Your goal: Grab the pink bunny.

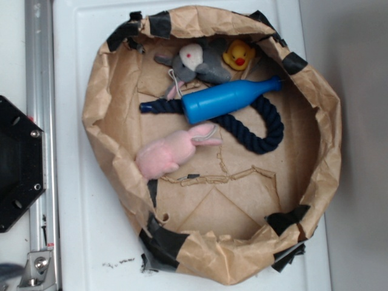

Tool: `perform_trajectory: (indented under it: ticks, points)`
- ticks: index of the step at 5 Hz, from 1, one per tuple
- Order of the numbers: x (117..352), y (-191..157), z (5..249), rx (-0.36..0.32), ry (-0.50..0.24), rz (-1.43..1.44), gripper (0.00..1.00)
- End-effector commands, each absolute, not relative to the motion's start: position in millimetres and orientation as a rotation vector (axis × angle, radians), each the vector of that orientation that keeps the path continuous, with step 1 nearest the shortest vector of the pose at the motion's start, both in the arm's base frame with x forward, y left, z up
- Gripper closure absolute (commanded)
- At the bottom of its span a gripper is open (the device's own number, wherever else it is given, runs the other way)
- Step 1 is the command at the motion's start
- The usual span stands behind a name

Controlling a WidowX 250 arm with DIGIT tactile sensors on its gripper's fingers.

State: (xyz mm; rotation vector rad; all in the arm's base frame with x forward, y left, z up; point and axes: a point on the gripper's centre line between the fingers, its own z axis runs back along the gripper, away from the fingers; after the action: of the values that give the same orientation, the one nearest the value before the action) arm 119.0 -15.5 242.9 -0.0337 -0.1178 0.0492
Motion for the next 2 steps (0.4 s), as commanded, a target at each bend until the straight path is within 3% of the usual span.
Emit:
perform_trajectory:
  ticks: [1, 2]
  points:
    - [119.0, -15.5, 242.9, -0.034, -0.118, 0.049, 0.0]
    - [165.2, -8.3, 217.4, -0.042, -0.125, 0.155, 0.0]
